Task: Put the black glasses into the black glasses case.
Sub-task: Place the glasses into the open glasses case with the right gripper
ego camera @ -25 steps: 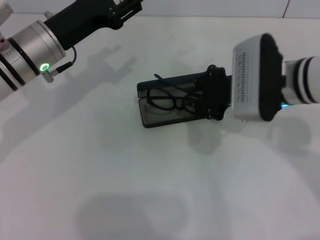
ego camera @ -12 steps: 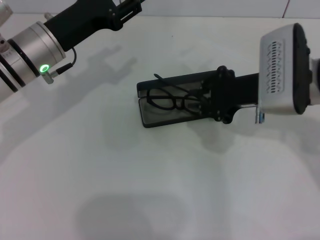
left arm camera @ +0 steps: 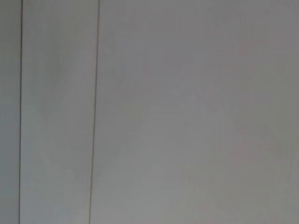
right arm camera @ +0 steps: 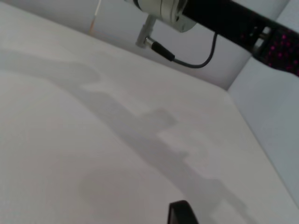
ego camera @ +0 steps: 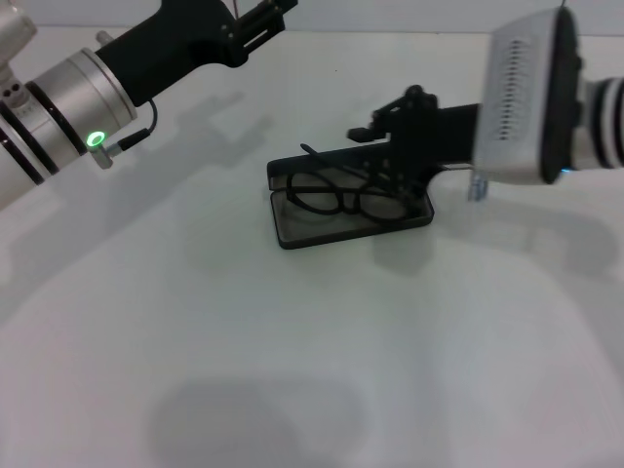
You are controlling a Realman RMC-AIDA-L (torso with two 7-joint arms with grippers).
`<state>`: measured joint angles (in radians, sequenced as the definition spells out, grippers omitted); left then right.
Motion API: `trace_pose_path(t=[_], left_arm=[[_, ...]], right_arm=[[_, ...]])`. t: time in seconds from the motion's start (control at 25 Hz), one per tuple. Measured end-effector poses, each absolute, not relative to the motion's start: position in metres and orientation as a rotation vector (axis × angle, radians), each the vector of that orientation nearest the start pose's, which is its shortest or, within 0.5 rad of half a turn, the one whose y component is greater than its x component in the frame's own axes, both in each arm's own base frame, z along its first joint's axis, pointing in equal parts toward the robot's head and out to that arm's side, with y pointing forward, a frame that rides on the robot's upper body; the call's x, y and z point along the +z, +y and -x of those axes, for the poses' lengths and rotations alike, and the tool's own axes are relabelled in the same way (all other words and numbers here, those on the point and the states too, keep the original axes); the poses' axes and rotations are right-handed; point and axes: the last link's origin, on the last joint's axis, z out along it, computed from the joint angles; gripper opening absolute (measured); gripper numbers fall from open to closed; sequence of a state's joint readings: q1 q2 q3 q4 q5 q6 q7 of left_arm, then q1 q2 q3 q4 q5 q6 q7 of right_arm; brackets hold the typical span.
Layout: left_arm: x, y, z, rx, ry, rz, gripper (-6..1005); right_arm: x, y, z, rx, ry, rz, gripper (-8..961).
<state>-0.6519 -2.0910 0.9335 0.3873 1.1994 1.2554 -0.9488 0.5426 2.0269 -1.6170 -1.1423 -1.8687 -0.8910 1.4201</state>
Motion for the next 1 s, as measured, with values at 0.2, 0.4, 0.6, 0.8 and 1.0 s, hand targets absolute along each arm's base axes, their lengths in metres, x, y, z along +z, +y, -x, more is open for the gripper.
trace_pose_path(t=[0.2,0.4,0.6,0.8,1.0], left_arm=[[-0.015,0.392,0.202,-1.079,-0.376,2.256,635],[-0.015,0.390,0.204,-1.082,-0.386,2.254,635],[-0.015,0.390,0.204,-1.081,-0.382,2.254,635],[-0.015,0.391,0.204,-1.080,-0.381,2.254,635],[-0.015,0.393,0.201,-1.081,-0.375,2.256,634]], right_arm=[[-0.068,0.385,-0.130,0.084,-0.425,2.716,225],[-0.072,0.378,-0.129,0.080,-0.450,2.761,225],[-0.075,0.369,-0.130,0.082,-0.472,2.797,225],[-0.068,0.368,-0.134,0.082,-0.469,2.742,226],[-0.084,0.370,-0.144,-0.008,-0.470,2.775,226]])
